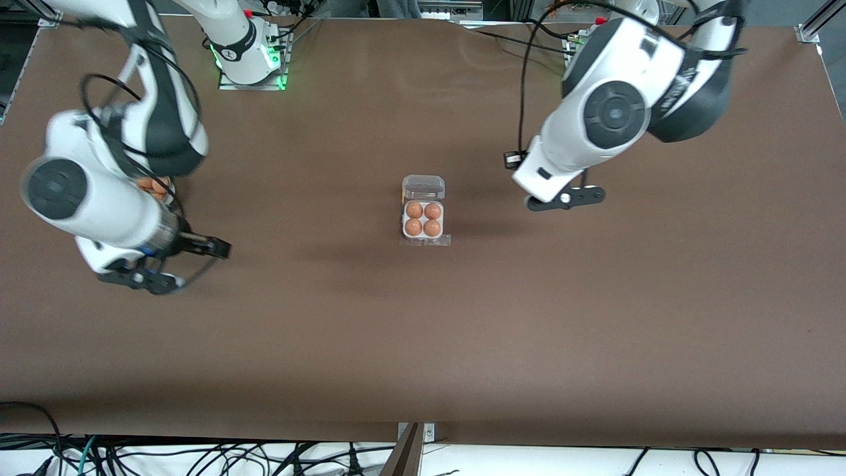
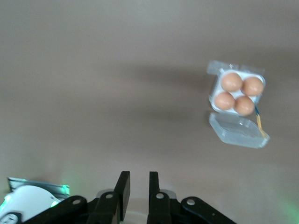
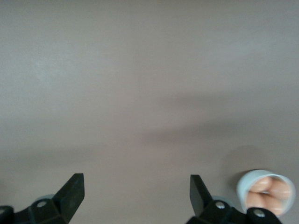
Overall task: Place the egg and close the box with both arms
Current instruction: 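Move the left gripper over the open carton lid while the right gripper retracts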
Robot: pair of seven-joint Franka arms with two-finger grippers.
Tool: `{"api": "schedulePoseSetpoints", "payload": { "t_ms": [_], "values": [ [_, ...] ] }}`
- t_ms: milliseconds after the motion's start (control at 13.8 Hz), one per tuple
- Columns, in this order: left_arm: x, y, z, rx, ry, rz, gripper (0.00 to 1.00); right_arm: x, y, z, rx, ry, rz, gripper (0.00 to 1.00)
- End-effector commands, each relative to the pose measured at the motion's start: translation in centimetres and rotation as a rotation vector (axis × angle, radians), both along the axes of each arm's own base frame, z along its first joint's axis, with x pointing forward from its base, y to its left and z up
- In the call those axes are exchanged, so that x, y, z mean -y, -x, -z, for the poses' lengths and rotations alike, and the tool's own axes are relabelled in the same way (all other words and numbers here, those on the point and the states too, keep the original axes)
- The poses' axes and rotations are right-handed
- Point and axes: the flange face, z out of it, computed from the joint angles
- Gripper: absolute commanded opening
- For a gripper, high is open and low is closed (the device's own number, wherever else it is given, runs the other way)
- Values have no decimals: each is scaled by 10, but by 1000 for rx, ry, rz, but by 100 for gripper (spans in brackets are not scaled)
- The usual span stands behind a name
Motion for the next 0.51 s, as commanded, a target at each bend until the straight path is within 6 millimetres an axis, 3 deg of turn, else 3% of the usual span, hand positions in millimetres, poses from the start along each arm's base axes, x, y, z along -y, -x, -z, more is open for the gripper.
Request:
{"api": "schedulePoseSetpoints", "payload": {
  "t_ms": [0,218,435],
  "values": [
    [34,-1,16,-62,65,-25,15,30,56,-57,48,11,-25,100],
    [67,12,30,-67,78,-21,13,59,95,-120,40,11,29,100],
    [90,24,60,-119,74,-11,9,87,110,-165,26,-4,83,100]
  ]
}}
